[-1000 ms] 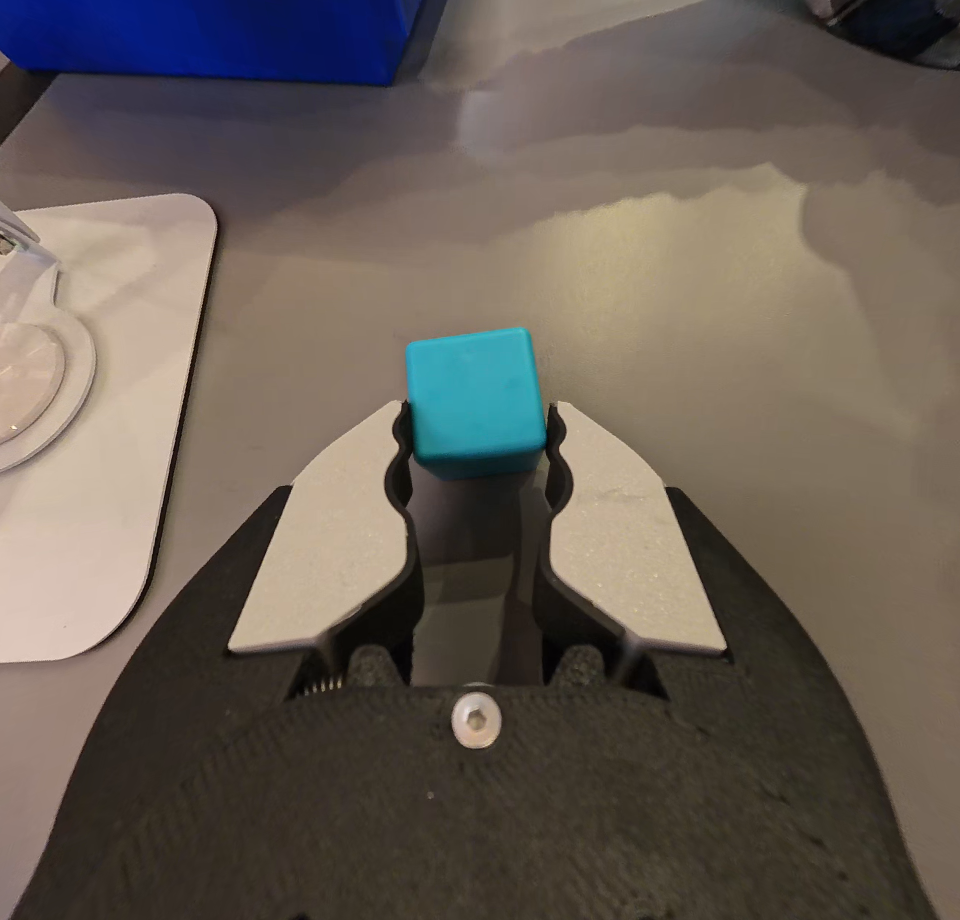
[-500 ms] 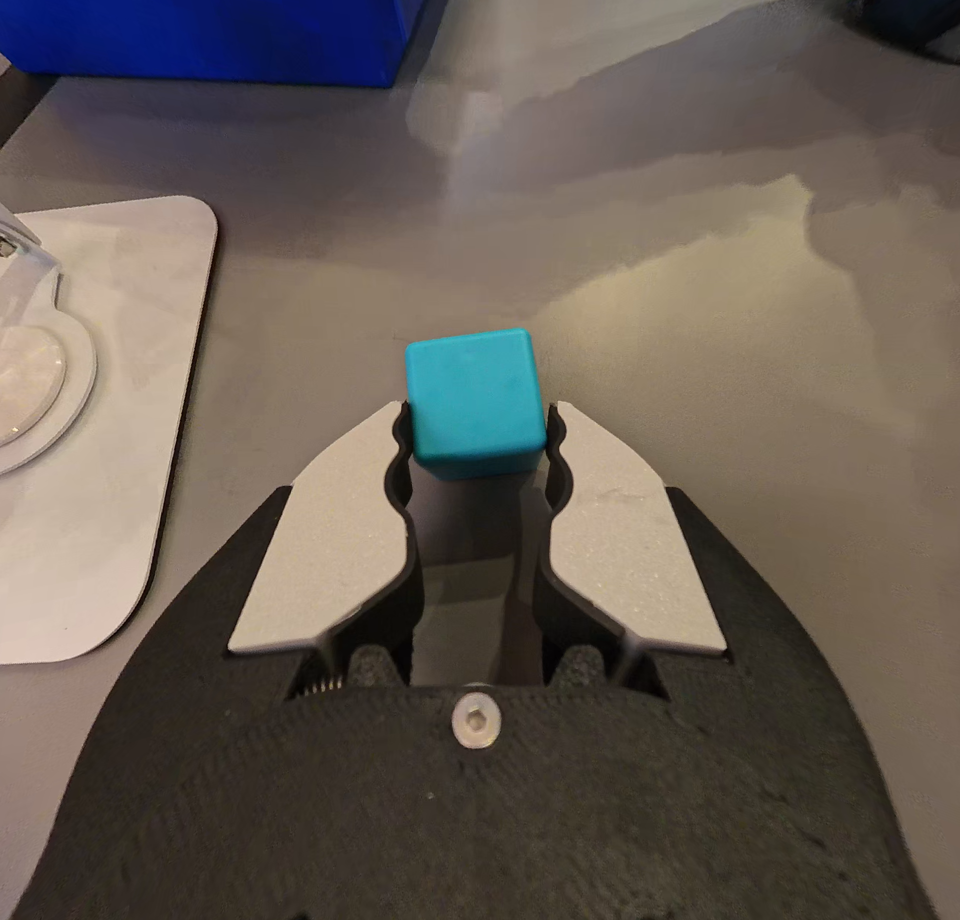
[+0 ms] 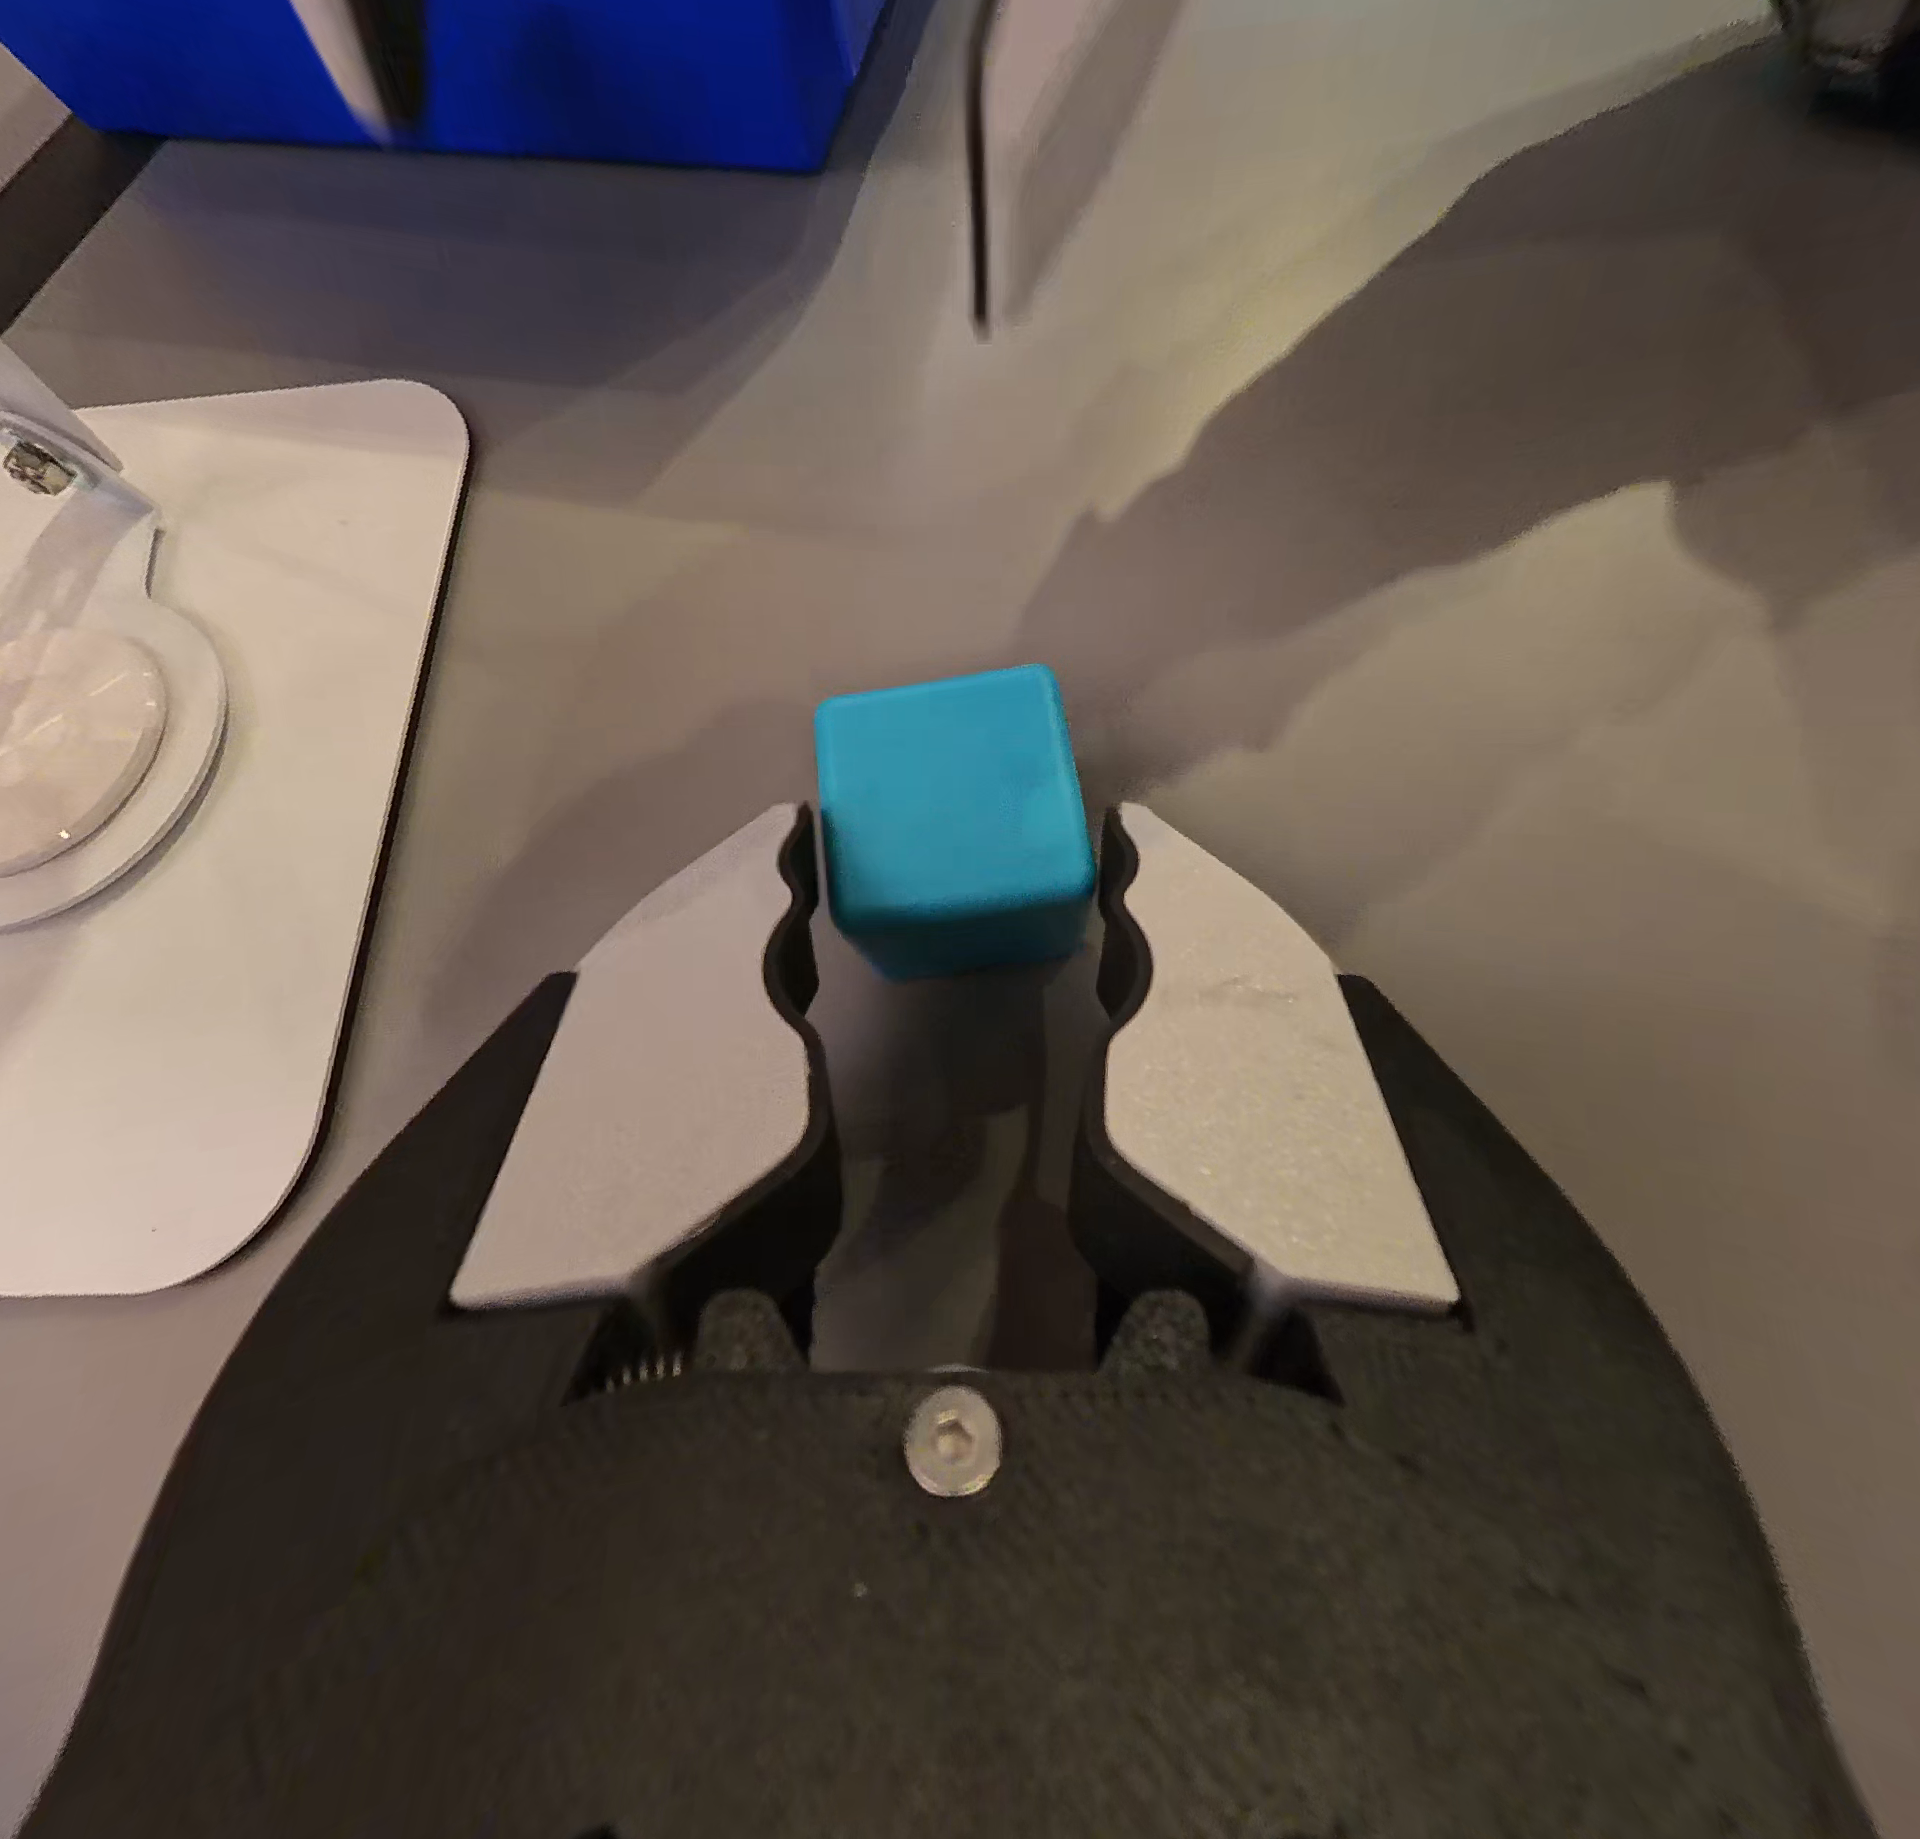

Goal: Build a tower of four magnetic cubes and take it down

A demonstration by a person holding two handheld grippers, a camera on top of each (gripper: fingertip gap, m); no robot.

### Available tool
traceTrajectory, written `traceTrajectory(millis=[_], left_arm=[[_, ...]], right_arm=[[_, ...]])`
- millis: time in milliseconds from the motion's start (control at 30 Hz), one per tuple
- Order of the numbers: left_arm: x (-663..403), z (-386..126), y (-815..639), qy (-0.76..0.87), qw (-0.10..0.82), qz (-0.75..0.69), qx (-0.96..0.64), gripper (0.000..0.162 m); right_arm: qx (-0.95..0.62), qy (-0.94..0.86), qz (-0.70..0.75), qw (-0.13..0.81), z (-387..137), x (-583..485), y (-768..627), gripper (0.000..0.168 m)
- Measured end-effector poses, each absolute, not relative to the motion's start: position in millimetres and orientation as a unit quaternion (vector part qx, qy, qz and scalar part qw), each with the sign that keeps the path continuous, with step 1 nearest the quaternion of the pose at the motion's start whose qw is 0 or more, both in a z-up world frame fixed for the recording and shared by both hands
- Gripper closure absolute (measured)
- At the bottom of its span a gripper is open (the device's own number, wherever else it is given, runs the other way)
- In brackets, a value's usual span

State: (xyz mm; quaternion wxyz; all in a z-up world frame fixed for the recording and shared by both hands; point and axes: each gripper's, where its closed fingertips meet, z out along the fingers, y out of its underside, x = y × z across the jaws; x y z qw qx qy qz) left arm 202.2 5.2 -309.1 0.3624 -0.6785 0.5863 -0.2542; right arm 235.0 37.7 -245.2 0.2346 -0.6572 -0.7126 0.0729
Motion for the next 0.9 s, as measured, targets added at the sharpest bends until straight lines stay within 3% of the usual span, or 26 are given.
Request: traceTrajectory(millis=[233, 600, 733, 900], left_arm=[[198, -308, 6, 0.577, 0.359, -0.264, -0.684, 0.103], [175, -321, 10, 0.591, 0.335, -0.223, -0.699, 0.105], [171, -322, 12, 0.59, 0.337, -0.216, -0.701, 0.108], [171, -323, 14, 0.592, 0.34, -0.205, -0.701, 0.111]], right_arm=[[-0.632, -0.752, 0.092, 0.163, -297, 203, 12, 0.096], [-0.623, -0.763, 0.096, 0.145, -316, 193, 9, 0.118], [-0.627, -0.755, 0.107, 0.16, -299, 201, 12, 0.118], [-0.683, -0.658, 0.086, 0.305, -218, 236, 64, 0.118]])
